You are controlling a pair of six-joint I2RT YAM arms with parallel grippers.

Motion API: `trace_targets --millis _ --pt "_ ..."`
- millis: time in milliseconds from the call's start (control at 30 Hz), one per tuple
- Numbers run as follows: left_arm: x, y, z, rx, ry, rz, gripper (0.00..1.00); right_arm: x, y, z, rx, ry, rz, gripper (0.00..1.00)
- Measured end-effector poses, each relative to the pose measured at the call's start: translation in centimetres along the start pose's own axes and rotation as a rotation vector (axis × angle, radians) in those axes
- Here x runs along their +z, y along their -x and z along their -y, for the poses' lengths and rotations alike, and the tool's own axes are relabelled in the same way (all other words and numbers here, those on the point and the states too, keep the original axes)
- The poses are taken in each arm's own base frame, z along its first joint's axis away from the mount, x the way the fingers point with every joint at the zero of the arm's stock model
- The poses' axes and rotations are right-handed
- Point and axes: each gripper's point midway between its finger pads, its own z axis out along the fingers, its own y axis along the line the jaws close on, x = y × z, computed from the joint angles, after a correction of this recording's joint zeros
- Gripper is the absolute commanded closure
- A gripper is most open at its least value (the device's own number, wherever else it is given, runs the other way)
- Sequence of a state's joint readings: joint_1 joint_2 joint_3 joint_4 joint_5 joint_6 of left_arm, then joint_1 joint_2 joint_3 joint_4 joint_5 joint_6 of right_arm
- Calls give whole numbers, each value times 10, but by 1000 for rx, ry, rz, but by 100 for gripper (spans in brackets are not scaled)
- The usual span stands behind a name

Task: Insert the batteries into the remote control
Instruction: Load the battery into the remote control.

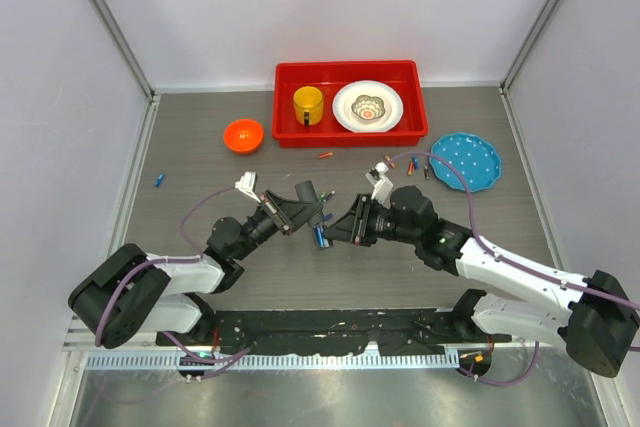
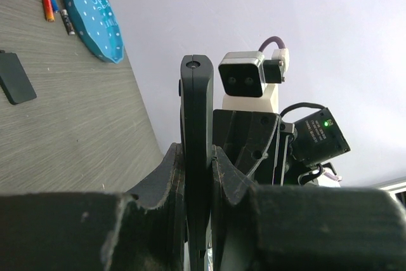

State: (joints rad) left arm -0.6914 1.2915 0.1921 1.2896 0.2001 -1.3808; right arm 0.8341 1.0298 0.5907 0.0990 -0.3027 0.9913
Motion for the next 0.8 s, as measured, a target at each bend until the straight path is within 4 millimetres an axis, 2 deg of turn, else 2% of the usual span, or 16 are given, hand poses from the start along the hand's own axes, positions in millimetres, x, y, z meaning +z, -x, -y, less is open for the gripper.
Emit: trace_targets --millis 167,200,267,333,433,467,567,800 --pt "-1 -2 1 0 -3 -13 87 -1 0 0 -28 -5 -30 99" --pt "-1 -2 1 -2 -3 -13 88 -1 0 0 -37 -8 -41 99" --pt "-1 -2 0 -4 -3 -14 100 -2 0 0 -51 -17 -57 99" --pt "-1 -3 0 -8 -2 -18 100 -2 -1 0 -65 -24 -76 99" --pt "0 -4 -2 -12 4 -22 100 -3 -2 2 -70 -34 -89 80" --pt "0 -4 -3 -13 6 -22 100 -3 -2 2 -70 -35 -90 71" --pt "0 -3 -3 -8 6 -15 100 -3 -2 2 -58 -37 -89 60" --pt "-1 2 -9 4 26 22 100 -3 2 -6 -3 -17 -69 46"
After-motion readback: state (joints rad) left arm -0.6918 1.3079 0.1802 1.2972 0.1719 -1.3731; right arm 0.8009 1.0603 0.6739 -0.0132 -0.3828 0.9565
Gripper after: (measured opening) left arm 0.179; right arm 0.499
